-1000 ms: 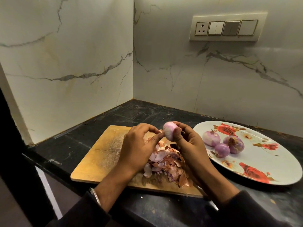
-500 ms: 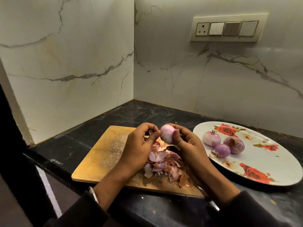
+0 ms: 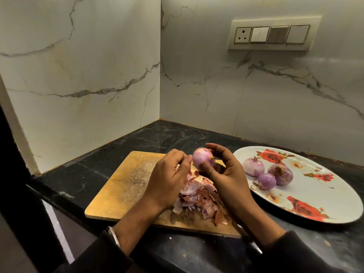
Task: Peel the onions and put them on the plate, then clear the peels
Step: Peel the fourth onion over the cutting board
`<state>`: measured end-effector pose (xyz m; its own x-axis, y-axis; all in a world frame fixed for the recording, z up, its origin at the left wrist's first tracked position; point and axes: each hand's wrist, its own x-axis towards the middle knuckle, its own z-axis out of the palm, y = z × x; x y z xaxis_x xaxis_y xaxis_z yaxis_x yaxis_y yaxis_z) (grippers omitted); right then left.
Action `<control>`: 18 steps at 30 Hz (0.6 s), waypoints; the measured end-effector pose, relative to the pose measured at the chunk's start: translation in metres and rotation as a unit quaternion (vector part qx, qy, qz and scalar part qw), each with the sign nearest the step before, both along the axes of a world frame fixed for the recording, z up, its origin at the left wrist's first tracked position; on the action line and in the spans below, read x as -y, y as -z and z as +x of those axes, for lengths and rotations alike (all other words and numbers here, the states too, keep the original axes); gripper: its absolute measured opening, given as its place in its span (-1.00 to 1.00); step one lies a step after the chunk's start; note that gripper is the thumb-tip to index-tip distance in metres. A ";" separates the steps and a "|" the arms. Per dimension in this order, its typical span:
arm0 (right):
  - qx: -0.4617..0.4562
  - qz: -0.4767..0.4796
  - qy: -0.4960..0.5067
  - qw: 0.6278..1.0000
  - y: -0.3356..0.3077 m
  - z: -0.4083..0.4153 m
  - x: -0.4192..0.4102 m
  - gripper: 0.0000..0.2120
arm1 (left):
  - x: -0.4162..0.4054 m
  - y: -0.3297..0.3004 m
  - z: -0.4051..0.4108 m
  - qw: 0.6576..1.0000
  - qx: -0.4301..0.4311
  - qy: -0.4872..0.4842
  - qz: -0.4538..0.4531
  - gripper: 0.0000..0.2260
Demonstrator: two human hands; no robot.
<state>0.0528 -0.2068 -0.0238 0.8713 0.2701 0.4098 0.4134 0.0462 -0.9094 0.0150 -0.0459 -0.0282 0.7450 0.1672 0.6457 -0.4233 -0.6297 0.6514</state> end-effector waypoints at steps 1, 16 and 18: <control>0.005 -0.005 0.004 1.000 0.000 0.000 0.000 -0.50 | 0.000 0.000 0.001 1.000 0.002 -0.009 -0.002 -0.78; 0.065 -0.072 -0.007 0.995 -0.002 0.001 0.003 -0.48 | -0.001 -0.003 -0.005 1.000 0.010 -0.003 -0.002 -0.77; 0.078 -0.076 0.000 0.994 -0.001 0.000 0.003 -0.48 | 0.000 -0.003 -0.006 1.000 0.011 0.001 0.003 -0.75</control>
<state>0.0533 -0.2097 -0.0225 0.8002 0.3399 0.4941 0.5498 -0.0863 -0.8309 0.0091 -0.0459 -0.0248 0.7304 0.1624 0.6635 -0.4390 -0.6326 0.6380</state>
